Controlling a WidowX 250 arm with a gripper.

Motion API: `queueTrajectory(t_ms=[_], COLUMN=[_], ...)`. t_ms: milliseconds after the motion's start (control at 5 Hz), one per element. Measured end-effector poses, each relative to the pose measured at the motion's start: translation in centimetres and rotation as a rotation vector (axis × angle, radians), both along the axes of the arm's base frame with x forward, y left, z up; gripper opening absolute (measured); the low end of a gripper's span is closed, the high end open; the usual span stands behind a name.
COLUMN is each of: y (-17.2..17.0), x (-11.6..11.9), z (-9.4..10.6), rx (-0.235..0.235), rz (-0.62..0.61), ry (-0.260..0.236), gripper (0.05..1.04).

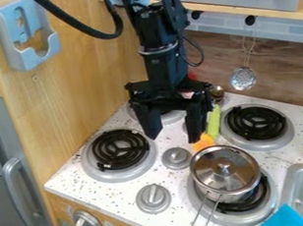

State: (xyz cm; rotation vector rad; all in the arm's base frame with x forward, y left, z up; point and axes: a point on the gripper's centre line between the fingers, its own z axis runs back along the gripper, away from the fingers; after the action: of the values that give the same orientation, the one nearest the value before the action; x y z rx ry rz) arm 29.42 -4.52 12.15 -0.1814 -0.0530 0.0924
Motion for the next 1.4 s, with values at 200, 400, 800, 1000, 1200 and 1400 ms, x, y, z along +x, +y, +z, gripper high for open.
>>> queueTrajectory(t_ms=[200, 400, 800, 1000, 1200, 1400], y=[0.0, -0.7, -3.0, -5.0, -8.7, -9.9], x=[-0.1, 1.5, 3.7, 5.1, 5.0, 5.2], z=[-1.0, -4.2, -7.5, -7.2, -7.5, -7.4], rx=[0.001, -0.061, 0.026, 0.099, 0.112, 0.122], rz=[0.001, 0.016, 0.039, -0.033, -0.125, -0.146], ry=[0.034, 0.115, 0.052, -0.055, -0.084, -0.094], gripper=[1.005, 1.005, 1.005, 1.005, 1.005, 1.005])
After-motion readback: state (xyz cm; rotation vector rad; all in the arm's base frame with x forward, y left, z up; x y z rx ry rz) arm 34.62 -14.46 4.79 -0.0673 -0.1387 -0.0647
